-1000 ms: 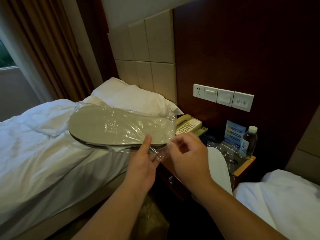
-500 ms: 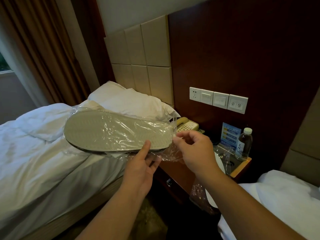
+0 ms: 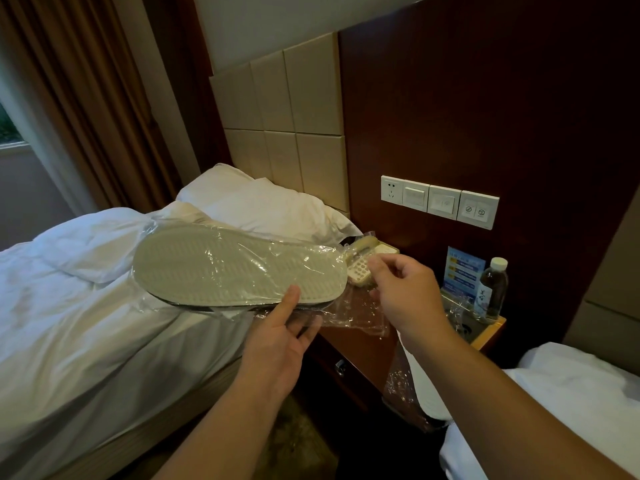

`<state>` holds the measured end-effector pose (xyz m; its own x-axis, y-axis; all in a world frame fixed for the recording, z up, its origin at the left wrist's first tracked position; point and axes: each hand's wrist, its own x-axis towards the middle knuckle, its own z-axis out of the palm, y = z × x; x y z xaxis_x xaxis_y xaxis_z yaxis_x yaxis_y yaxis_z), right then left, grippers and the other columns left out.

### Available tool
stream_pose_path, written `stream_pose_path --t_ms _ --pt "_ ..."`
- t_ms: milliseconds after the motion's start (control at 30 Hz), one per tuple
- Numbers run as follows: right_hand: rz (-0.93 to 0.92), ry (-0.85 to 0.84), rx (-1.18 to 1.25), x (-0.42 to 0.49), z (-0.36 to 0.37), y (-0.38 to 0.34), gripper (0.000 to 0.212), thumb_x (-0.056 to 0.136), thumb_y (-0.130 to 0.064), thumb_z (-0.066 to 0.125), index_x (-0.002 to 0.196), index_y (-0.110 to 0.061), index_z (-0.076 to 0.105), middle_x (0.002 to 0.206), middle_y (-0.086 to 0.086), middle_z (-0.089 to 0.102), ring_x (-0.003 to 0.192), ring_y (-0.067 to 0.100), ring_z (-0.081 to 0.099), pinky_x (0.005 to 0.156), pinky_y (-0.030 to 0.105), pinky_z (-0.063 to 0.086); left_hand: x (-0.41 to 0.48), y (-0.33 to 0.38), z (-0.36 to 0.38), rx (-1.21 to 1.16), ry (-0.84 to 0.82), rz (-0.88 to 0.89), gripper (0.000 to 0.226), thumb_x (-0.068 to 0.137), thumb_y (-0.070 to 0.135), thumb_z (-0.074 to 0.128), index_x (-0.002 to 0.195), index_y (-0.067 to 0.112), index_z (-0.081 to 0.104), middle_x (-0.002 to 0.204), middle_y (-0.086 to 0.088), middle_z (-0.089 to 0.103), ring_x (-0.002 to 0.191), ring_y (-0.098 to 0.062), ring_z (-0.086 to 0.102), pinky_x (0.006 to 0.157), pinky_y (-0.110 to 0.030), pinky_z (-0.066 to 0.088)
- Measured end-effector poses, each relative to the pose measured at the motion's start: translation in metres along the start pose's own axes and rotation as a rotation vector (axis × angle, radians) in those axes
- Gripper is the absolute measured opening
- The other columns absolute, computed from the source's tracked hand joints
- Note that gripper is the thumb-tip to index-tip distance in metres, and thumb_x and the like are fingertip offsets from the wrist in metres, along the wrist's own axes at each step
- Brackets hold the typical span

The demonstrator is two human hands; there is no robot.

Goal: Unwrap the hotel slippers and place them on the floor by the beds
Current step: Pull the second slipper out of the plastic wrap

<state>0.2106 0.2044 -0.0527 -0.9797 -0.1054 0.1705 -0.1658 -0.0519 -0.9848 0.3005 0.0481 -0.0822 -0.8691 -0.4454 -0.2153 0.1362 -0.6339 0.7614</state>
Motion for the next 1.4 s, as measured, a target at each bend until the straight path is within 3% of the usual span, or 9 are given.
stream_pose_path --t_ms 133,400,600,700,833,1000,1100,1233,1400 --pt "-0.040 0.093 -0.045 0.006 -0.005 0.003 0.022 0.095 -0.034 0.059 0.077 -0.037 0.070 0.073 0.003 0.072 0.057 0.022 0.067 0.051 0.039 0.057 -0.001 0.000 0.002 -0.015 -0.050 0.000 0.027 0.069 0.026 0.081 0.092 0.011 0.078 0.094 -0.008 0.078 0.080 -0.019 0.076 0.063 -0.032 0.061" --pt "-0.192 0.110 -0.075 -0.009 -0.010 0.009 0.033 0.079 -0.070 0.055 0.088 -0.040 0.063 0.075 0.006 0.071 0.066 0.023 0.069 0.055 0.046 0.058 -0.006 0.005 0.007 -0.016 -0.052 -0.003 0.032 0.072 0.026 0.079 0.100 0.012 0.072 0.097 -0.008 0.078 0.078 -0.020 0.076 0.060 -0.033 0.060" --pt "-0.169 0.172 -0.134 0.002 -0.025 0.003 0.030 0.093 -0.046 0.057 0.079 -0.022 0.067 0.071 0.000 0.070 0.068 0.021 0.067 0.061 0.048 0.057 -0.007 0.010 0.001 -0.031 -0.047 -0.042 0.035 0.073 0.026 0.078 0.104 0.010 0.070 0.099 -0.008 0.078 0.085 -0.023 0.076 0.062 -0.033 0.061" --pt "-0.286 0.232 -0.110 -0.001 -0.030 -0.005 0.033 0.093 -0.046 0.057 0.071 -0.022 0.063 0.060 -0.006 0.062 0.055 0.007 0.058 0.049 0.031 0.048 -0.007 0.010 -0.005 0.011 -0.036 -0.048 0.039 0.072 0.025 0.080 0.107 0.009 0.071 0.103 -0.009 0.077 0.085 -0.022 0.076 0.061 -0.033 0.061" --pt "-0.342 0.016 -0.144 -0.010 -0.016 -0.011 0.030 0.088 -0.036 0.054 0.068 -0.015 0.064 0.056 0.007 0.060 0.050 0.027 0.058 0.041 0.041 0.049 -0.007 0.006 -0.004 0.036 -0.030 -0.046 0.046 0.071 0.025 0.080 0.112 0.008 0.069 0.101 -0.009 0.077 0.081 -0.021 0.075 0.063 -0.033 0.060" --pt "0.102 -0.300 -0.420 -0.003 -0.007 -0.007 0.024 0.085 -0.015 0.052 0.079 -0.024 0.073 0.074 0.007 0.073 0.067 0.028 0.071 0.059 0.048 0.060 -0.007 0.005 -0.002 0.061 -0.065 -0.035 0.057 0.071 0.028 0.081 0.121 0.006 0.067 0.114 -0.013 0.075 0.094 -0.025 0.074 0.071 -0.036 0.060" --pt "0.160 -0.361 -0.184 -0.006 -0.008 -0.010 0.032 0.087 -0.007 0.061 0.086 -0.035 0.076 0.073 -0.002 0.075 0.068 0.021 0.074 0.054 0.033 0.058 -0.007 0.005 -0.005 0.143 -0.091 -0.027 0.059 0.071 0.031 0.081 0.124 0.007 0.066 0.118 -0.013 0.073 0.104 -0.027 0.072 0.078 -0.038 0.056" --pt "0.357 -0.451 0.418 -0.005 -0.010 -0.017 0.042 0.082 0.015 0.051 0.110 -0.011 0.069 0.092 0.012 0.076 0.078 0.024 0.074 0.066 0.038 0.060 -0.006 0.004 -0.009 0.191 -0.092 -0.019 0.068 0.067 0.034 0.086 0.126 0.006 0.066 0.122 -0.016 0.071 0.114 -0.032 0.067 0.093 -0.046 0.054" --pt "0.405 -0.548 0.585 -0.012 -0.007 -0.010 0.042 0.080 -0.004 0.067 0.118 -0.023 0.068 0.109 0.009 0.074 0.101 0.030 0.070 0.077 0.048 0.059 -0.006 0.003 -0.007 0.190 -0.109 -0.027 0.058 0.063 0.032 0.088 0.112 0.007 0.073 0.116 -0.016 0.073 0.104 -0.029 0.072 0.083 -0.042 0.058"
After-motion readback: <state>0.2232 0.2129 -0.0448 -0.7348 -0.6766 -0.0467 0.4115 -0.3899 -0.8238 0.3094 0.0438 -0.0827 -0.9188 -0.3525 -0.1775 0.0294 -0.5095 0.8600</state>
